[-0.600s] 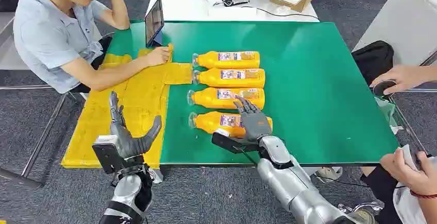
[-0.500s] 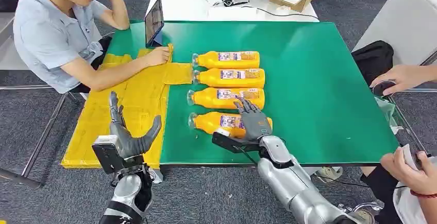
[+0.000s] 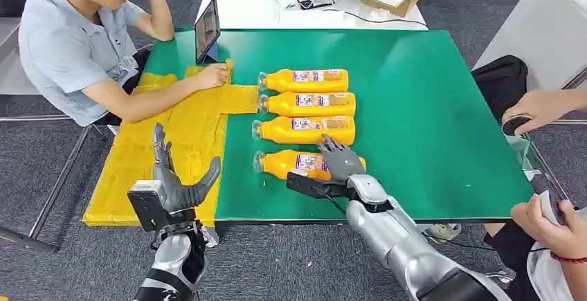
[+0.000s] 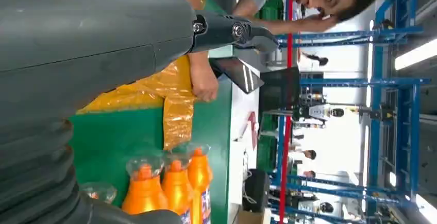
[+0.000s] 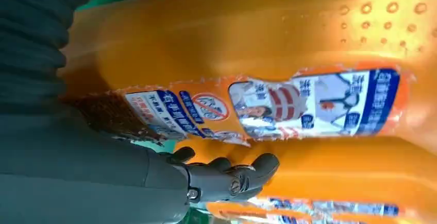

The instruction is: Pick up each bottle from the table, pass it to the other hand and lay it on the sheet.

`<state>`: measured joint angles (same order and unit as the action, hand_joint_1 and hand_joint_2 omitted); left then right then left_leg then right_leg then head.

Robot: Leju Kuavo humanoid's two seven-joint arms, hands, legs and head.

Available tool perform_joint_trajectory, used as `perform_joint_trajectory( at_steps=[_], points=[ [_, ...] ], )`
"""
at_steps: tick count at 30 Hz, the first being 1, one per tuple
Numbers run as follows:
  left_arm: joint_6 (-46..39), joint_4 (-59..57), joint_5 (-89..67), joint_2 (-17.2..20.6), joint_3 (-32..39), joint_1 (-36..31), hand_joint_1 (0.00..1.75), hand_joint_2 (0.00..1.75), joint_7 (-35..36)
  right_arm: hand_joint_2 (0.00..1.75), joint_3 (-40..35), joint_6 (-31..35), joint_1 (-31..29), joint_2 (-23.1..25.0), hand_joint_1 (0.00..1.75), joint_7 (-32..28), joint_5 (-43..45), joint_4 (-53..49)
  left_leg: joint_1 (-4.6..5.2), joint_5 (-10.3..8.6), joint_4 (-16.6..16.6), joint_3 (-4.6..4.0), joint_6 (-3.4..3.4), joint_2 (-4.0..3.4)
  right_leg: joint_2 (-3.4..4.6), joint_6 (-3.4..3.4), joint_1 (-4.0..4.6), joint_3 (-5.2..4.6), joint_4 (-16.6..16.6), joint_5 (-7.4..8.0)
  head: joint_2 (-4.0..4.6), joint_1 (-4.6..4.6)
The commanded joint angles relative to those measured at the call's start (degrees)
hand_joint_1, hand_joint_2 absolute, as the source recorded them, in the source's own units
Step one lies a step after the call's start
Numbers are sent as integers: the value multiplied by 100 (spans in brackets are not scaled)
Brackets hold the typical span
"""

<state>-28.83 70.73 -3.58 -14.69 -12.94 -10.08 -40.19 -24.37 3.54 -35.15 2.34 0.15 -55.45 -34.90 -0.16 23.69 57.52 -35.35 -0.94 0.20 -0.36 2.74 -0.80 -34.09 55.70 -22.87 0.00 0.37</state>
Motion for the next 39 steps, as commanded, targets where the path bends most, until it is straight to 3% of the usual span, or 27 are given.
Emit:
perform_joint_trajectory(
  at_steps=[1,2,3,9,13,16,18,20,21,25,34,37,38,39],
  points=[
    [152,-540,117,-23,109,-346,0,175,24,175,-556,-410,-250,-58,126,-87,132,1046,-4,4,-5,30,6,12,-11,-13,5,35,-7,-7,0,-2],
    [170,-537,137,-19,92,-345,0,175,24,175,-571,-453,-236,-67,169,-161,179,1033,-5,2,-5,31,4,11,-11,-10,6,34,-7,-5,0,-2],
    [178,-541,164,-20,75,-353,0,175,20,175,-567,-519,-208,-81,175,-255,287,1012,-5,3,-5,39,6,15,-14,-13,6,43,-7,-7,0,0],
    [183,-573,359,-6,-17,-441,0,175,19,175,-425,-980,28,-134,175,-852,1093,984,-4,0,-8,60,3,16,-17,-8,5,59,-12,-4,0,0],
    [169,-559,450,20,-66,-437,0,175,19,175,-366,-868,210,-144,175,-1134,1530,897,-10,1,-11,82,5,22,-22,-11,10,81,-19,-5,0,-4],
    [224,-497,534,43,-71,-420,0,175,19,175,-36,-1046,381,-94,175,-1614,2182,681,-8,4,-12,92,5,17,-17,-11,8,91,-18,-5,0,-2],
    [366,-501,710,40,-66,-425,0,175,19,175,362,-1469,645,-65,175,-2101,3076,228,-11,6,-16,102,9,16,-16,-14,12,98,-24,-4,0,-2],
    [397,-521,769,31,-64,-421,0,175,19,175,472,-1504,742,-44,175,-2216,3289,42,-13,10,-19,113,12,2,-5,-16,15,106,-27,-3,0,-2],
    [353,-542,861,35,-45,-399,0,175,71,175,764,-1411,999,44,175,-2344,3843,-517,-12,23,-15,124,15,-17,18,-14,15,108,-23,-2,0,-2],
    [426,-440,1079,83,21,-223,0,175,361,175,1198,-851,1376,256,175,-2229,4552,-1580,-8,33,-14,139,17,-50,43,-16,13,111,-15,-3,0,-2],
    [465,-410,1124,100,28,-172,0,175,404,175,1267,-769,1424,290,175,-2146,4658,-1746,-9,30,-17,135,20,-44,37,-20,14,107,-17,-3,0,-2],
    [690,-32,1282,158,62,194,0,175,572,175,1681,-228,1726,441,175,-2279,5166,-2424,-6,33,-15,133,19,-51,45,-17,12,103,-13,-4,0,0],
    [1743,924,962,532,-489,1243,0,175,786,175,2001,328,2393,559,175,-2646,5616,-3799,-4,33,-12,123,18,-55,50,-17,9,96,-8,-7,0,0],
    [1821,935,919,570,-560,1272,0,175,777,175,1985,319,2397,559,175,-2647,5621,-3815,-5,31,-8,99,10,-60,55,-12,6,79,-1,-6,0,-2]
  ],
)
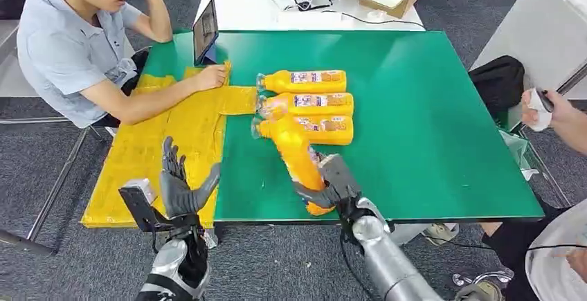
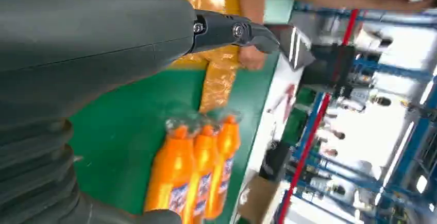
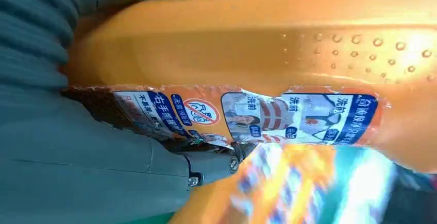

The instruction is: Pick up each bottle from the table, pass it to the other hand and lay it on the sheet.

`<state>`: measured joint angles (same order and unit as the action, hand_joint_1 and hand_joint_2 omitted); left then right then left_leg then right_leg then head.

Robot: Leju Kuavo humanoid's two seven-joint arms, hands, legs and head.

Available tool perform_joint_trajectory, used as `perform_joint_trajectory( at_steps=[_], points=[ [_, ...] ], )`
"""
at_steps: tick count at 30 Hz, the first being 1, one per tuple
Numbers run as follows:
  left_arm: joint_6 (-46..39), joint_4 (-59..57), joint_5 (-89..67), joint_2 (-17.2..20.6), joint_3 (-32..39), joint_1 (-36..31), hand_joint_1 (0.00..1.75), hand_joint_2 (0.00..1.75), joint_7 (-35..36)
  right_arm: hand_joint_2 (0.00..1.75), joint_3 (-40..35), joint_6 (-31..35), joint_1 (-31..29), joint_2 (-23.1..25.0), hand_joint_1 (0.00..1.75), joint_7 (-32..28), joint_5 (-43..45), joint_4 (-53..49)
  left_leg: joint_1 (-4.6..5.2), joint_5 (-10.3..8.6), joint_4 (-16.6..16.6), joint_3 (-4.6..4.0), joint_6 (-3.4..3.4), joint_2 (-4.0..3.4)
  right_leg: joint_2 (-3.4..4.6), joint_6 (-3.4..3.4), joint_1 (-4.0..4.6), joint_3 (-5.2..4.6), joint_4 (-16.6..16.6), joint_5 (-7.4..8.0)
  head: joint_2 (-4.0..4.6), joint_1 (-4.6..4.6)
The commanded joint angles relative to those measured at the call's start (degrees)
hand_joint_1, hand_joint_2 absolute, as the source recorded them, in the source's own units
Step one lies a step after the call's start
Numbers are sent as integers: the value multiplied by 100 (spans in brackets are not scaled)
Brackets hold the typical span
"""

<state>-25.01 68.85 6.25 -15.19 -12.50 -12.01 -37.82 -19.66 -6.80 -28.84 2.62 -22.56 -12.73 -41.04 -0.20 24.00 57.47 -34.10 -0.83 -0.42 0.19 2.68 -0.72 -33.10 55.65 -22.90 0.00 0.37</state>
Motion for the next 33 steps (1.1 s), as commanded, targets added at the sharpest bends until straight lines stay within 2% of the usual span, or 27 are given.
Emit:
perform_joint_trajectory(
  at_steps=[1,2,6,8,9,10,13,17,22,28,30,33],
  points=[
    [1547,1129,-123,643,-723,1558,0,175,520,175,1430,1329,1748,532,175,-379,1331,-3190,-1,0,0,-58,-6,13,-12,-9,-3,-45,3,-13,0,0],
    [1614,1109,-191,671,-824,1573,0,175,491,175,1249,1277,1684,480,175,-379,1181,-3091,9,0,-2,-90,-9,23,-18,-3,-11,-74,3,-11,0,-2],
    [1649,1078,-254,636,-861,1482,0,175,452,175,531,1197,1331,475,175,-371,512,-2458,6,3,2,-109,-8,13,-8,-7,-8,-95,4,-9,0,-2],
    [2134,1015,87,601,-815,1377,0,175,721,175,-164,1026,1025,349,175,-294,-116,-1942,4,4,3,-111,-5,7,-1,-9,-5,-98,4,-6,0,-2],
    [2153,1011,105,591,-782,1348,0,175,741,175,-203,1037,1003,394,175,-298,-146,-1868,5,-1,0,-119,-6,10,-4,-7,-6,-105,3,-2,0,-2],
    [2504,900,560,518,-678,1287,0,175,1048,175,-388,1021,877,431,175,-356,-324,-1612,3,1,-1,-109,-4,5,2,-10,-5,-98,3,-3,0,0],
    [2372,758,470,424,-573,1138,0,175,1014,175,-775,1003,723,549,175,-373,-620,-1241,1,-5,-2,-111,-5,8,-2,-8,-3,-99,1,-1,0,-2],
    [2586,592,828,352,-489,953,0,175,1303,175,-1214,1021,676,756,175,-365,-876,-915,-1,-10,-5,-103,-6,15,-8,-9,-2,-90,0,-5,0,-2],
    [2871,468,1230,345,-511,835,0,175,1536,175,-1518,1049,616,868,175,-413,-928,-642,1,-9,-4,-104,-7,27,-21,-8,-5,-86,2,-10,0,-2],
    [2973,707,907,483,-701,875,0,175,1170,175,-1597,901,396,886,175,-396,-834,-339,-1,-6,-1,-100,-6,25,-18,-10,-3,-82,1,-11,0,0],
    [2996,686,888,483,-714,852,0,175,1168,175,-1604,880,327,898,175,-388,-832,-315,3,-15,-1,-122,-10,34,-28,-4,-6,-102,3,-5,0,-2],
    [3121,601,876,485,-748,810,0,175,1185,175,-1665,733,234,923,175,-373,-798,-235,0,-9,1,-108,-6,33,-26,-10,-4,-89,6,-11,0,-2]
  ],
)
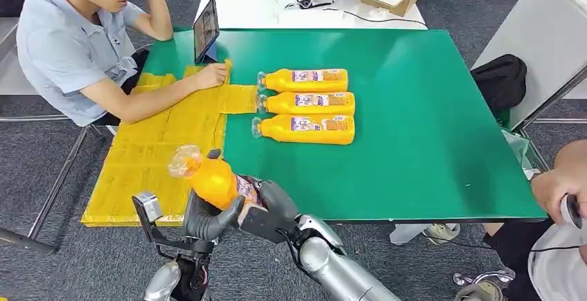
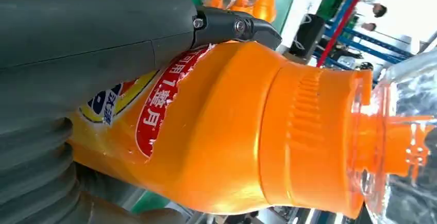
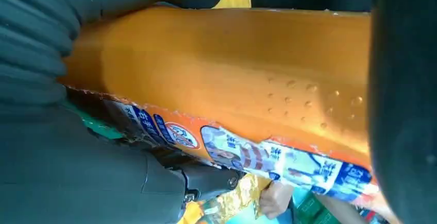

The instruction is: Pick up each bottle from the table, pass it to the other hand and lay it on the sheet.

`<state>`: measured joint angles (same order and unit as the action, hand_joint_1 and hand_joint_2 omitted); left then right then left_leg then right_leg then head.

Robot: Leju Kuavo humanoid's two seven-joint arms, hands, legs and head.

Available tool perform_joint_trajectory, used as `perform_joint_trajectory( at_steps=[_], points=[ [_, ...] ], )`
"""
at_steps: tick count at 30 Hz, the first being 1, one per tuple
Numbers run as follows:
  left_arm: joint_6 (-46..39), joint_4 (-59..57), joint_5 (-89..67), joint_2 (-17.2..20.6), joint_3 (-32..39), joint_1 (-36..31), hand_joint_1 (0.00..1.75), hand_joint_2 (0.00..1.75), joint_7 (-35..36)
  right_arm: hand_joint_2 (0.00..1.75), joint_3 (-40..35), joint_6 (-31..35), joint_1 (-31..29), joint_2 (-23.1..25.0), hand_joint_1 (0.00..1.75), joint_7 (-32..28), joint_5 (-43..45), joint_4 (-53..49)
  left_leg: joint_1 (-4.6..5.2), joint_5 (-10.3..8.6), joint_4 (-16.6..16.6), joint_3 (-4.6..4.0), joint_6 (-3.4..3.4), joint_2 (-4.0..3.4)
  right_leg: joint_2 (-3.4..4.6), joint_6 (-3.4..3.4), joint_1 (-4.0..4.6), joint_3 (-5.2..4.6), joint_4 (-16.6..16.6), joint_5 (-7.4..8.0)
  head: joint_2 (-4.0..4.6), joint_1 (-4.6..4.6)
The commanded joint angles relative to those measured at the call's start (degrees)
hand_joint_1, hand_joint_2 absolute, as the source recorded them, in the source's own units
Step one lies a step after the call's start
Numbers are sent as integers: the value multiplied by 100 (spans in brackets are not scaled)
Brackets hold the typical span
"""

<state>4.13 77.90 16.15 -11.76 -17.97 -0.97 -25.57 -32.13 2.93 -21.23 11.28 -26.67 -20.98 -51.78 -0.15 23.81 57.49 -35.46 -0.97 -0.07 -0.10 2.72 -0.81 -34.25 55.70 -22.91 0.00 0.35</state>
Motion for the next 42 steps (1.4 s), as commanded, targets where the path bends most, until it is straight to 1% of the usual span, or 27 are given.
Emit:
perform_joint_trajectory(
  at_steps=[1,4,5,6,9,10,11,12,19,20,21,23,24,25,26,27,28,29,30,32,33,34,35,36,37,39,42],
  points=[
    [272,-358,-106,139,-209,-304,0,175,-35,175,-447,-281,-553,66,175,42,35,835,-3,6,-4,22,6,-1,1,-10,4,19,-1,-7,0,2],
    [347,-422,-205,175,-276,-324,2,175,-85,175,-455,-437,-595,88,175,75,122,849,-1,5,-4,19,5,-1,1,-9,2,17,-2,-6,0,2],
    [324,-446,-313,183,-304,-332,33,175,-156,175,-439,-555,-611,91,175,89,204,854,-2,10,-3,29,6,-2,2,-12,3,26,-1,-11,0,0],
    [325,-456,-332,181,-307,-332,99,175,-165,175,-441,-566,-623,87,175,91,211,850,-3,6,-4,22,5,1,-1,-9,3,20,-2,-8,0,0],
    [325,-456,-332,181,-307,-332,99,175,-165,175,-441,-566,-623,87,175,91,211,850,-2,5,-2,17,4,4,-4,-7,3,16,-1,-7,0,0],
    [330,-459,-345,176,-309,-323,148,175,-169,175,-447,-569,-635,80,175,95,211,840,-3,12,-1,31,7,4,-4,-12,4,29,2,-15,0,0],
    [349,-457,-388,168,-298,-311,166,175,-178,175,-479,-566,-650,69,175,107,204,828,-2,8,-2,24,5,4,-4,-10,3,22,1,-11,0,0],
    [361,-476,-453,171,-319,-306,175,175,-172,175,-508,-563,-680,60,175,128,195,814,-2,4,-2,14,4,4,-4,-7,2,14,-2,-5,0,0],
    [224,-688,-202,-3,-77,-390,175,175,138,175,-668,-469,-833,129,175,287,105,749,-4,12,3,26,7,0,0,-14,5,24,6,-13,0,2],
    [203,-701,-55,-40,-1,-395,175,175,235,175,-678,-402,-834,160,154,351,78,757,-1,6,2,16,5,1,-1,-10,2,13,5,-8,0,0],
    [181,-709,125,-65,69,-405,175,175,354,175,-702,-333,-835,178,79,407,40,780,-1,4,0,11,4,-3,4,-6,1,7,3,-4,0,2],
    [98,-719,355,-82,158,-416,175,175,492,175,-719,-177,-821,209,0,444,-4,808,-2,4,-1,13,4,-3,3,-7,2,11,1,-4,0,0],
    [-69,-738,535,-116,285,-419,175,175,583,175,-708,33,-769,230,0,436,-85,783,-4,13,0,30,7,-3,3,-13,5,27,2,-12,0,0],
    [-78,-731,547,-95,290,-431,175,175,595,175,-722,51,-753,237,0,436,-96,785,-2,8,-1,19,5,-2,2,-9,3,17,2,-8,0,2],
    [-227,-764,666,-127,418,-453,175,175,666,0,-710,174,-712,246,0,455,-116,756,-2,5,-2,14,4,-1,1,-7,2,12,1,-5,0,0],
    [-537,-808,741,-132,578,-515,175,175,701,0,-701,416,-656,249,0,454,-196,708,-5,12,1,26,7,-1,2,-12,5,24,3,-13,0,0],
    [-537,-804,741,-99,595,-538,175,175,701,0,-705,424,-648,253,0,454,-199,708,-2,6,-3,18,5,-1,1,-8,3,16,-1,-6,0,0],
    [-798,-874,699,-90,700,-599,175,175,653,0,-692,606,-609,245,0,438,-247,648,-3,12,-3,32,7,-3,3,-12,4,28,2,-13,0,0],
    [-1184,-966,624,-42,822,-697,175,175,599,0,-656,847,-542,244,0,393,-288,575,-3,6,-3,20,6,0,0,-10,4,18,0,-7,0,0],
    [-1274,-1046,653,16,933,-770,175,175,588,0,-626,957,-497,233,0,357,-286,506,-3,4,-5,20,6,0,1,-10,3,18,-2,-5,0,-4],
    [-1508,-1144,599,54,1050,-853,175,175,504,0,-566,1127,-445,236,0,294,-273,443,-4,8,-7,31,9,-5,5,-13,5,28,-3,-7,0,7],
    [-1605,-1202,565,112,1112,-909,175,175,454,0,-539,1223,-419,233,0,249,-267,418,-7,11,-3,35,10,-2,3,-17,8,31,0,-11,0,-8],
    [-1669,-1257,550,141,1193,-954,175,175,399,0,-509,1314,-398,228,0,215,-265,382,-5,9,-6,37,12,9,-9,-19,6,36,2,-15,0,0],
    [-1863,-1325,446,206,1314,-1020,175,175,285,0,-413,1477,-360,238,0,153,-207,345,-7,17,-1,46,13,-1,3,-23,8,42,4,-18,0,0],
    [-1833,-1336,464,247,1351,-1042,175,175,287,0,-414,1474,-361,228,0,145,-202,344,-3,2,-9,22,7,-1,0,-10,3,16,-4,-2,0,4],
    [-1975,-1378,292,288,1412,-1089,175,175,166,0,-321,1589,-343,235,0,78,-146,334,-6,5,-6,34,10,15,-15,-16,7,33,-2,-11,0,-7],
    [-2081,-1296,-8,392,1451,-1148,175,175,34,0,-197,1664,-339,230,0,23,-71,335,-5,5,-7,35,10,-9,10,-14,5,27,0,-5,0,0]
  ],
)
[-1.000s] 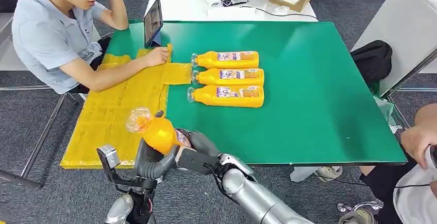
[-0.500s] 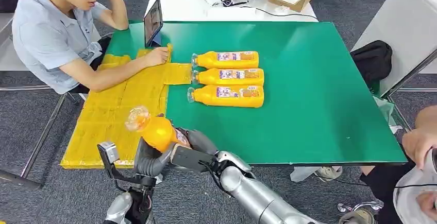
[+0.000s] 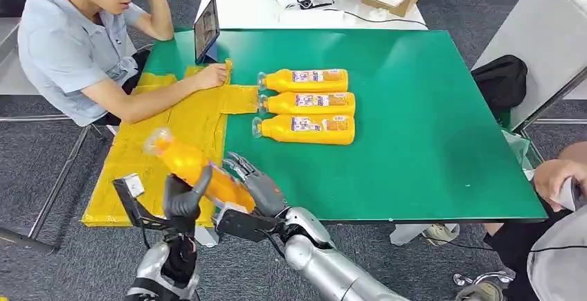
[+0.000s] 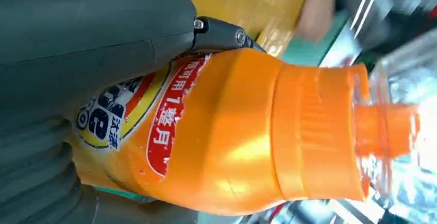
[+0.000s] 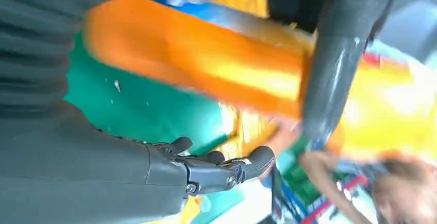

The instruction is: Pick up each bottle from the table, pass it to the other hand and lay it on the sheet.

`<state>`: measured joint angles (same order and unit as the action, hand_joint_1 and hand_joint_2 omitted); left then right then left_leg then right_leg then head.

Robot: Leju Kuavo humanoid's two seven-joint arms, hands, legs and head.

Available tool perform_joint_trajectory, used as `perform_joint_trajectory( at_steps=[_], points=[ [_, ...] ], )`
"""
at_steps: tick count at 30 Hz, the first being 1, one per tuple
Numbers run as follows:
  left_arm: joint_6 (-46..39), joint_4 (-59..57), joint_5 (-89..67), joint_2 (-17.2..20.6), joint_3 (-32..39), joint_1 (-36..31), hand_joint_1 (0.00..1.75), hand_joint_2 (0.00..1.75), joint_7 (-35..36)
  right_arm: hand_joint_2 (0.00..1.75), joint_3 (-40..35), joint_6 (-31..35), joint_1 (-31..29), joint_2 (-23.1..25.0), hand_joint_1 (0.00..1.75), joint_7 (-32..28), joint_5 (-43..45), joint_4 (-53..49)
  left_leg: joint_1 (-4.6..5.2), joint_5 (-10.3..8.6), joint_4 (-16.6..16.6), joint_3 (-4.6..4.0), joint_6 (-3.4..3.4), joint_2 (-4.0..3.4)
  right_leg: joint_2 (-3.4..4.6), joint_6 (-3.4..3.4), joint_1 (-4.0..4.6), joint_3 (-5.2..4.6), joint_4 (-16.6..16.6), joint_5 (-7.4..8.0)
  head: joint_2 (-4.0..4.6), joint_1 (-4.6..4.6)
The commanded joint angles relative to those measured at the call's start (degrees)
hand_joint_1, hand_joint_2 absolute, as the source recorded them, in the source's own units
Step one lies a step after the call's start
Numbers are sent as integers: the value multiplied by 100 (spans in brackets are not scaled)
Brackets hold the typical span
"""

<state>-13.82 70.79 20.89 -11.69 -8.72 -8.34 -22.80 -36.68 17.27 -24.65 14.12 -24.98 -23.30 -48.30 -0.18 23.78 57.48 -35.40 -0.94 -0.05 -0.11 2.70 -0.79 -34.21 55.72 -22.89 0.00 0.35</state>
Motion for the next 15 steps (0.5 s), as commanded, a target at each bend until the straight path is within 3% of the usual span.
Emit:
perform_joint_trajectory(
  at_steps=[1,8,13,15],
  points=[
    [-292,-575,-504,401,528,-426,175,175,-245,0,264,229,1,-57,0,-147,165,-13,-7,11,-4,33,9,-6,7,-16,8,29,-2,-9,0,0],
    [-494,-338,-1187,501,514,-704,175,175,-404,0,424,274,1,-46,0,-301,224,-50,-3,1,0,11,5,6,-8,-9,3,11,1,-6,0,-2],
    [-1559,-430,-3178,679,128,-1049,175,175,-648,0,582,475,225,-64,0,-530,212,-458,-6,6,5,15,7,13,-15,-13,6,18,5,-12,0,-2],
    [-1547,-428,-3215,667,129,-1090,175,175,-611,0,584,462,235,-68,0,-528,212,-503,-6,4,3,15,8,17,-19,-13,6,18,4,-12,0,0]
  ],
)
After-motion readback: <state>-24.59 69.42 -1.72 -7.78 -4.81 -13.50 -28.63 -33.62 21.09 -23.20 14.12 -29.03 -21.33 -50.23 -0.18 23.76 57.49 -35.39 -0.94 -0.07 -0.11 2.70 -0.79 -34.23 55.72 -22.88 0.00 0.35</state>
